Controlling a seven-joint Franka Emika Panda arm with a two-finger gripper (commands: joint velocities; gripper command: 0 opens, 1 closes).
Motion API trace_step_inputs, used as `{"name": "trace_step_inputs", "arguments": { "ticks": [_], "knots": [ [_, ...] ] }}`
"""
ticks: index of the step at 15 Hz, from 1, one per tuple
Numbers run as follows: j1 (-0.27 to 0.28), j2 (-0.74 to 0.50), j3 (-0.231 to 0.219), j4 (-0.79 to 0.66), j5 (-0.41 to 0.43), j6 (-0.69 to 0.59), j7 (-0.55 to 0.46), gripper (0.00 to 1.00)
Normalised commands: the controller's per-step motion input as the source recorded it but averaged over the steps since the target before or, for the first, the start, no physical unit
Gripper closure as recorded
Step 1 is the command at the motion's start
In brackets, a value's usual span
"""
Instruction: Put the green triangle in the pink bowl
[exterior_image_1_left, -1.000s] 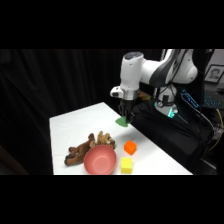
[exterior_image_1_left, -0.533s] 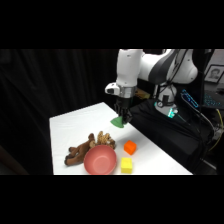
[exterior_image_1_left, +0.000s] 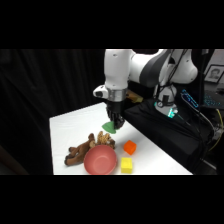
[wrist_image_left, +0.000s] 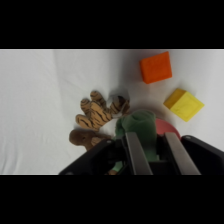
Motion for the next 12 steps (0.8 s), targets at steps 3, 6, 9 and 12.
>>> {"name": "trace_step_inputs", "arguments": {
  "ticks": [3, 6, 9, 12],
  "knots": [
    [0.06, 0.33, 0.001, 0.52, 0.093, -0.23, 0.04, 0.93],
    [0.064, 0.35, -0.02, 0.5, 0.107, -0.2, 0.03, 0.93],
    [0.072, 0.33, -0.034, 0.46, 0.138, -0.13, 0.01, 0.93],
    [0.077, 0.3, -0.056, 0.41, 0.132, -0.1, 0.02, 0.93]
  ]
}}
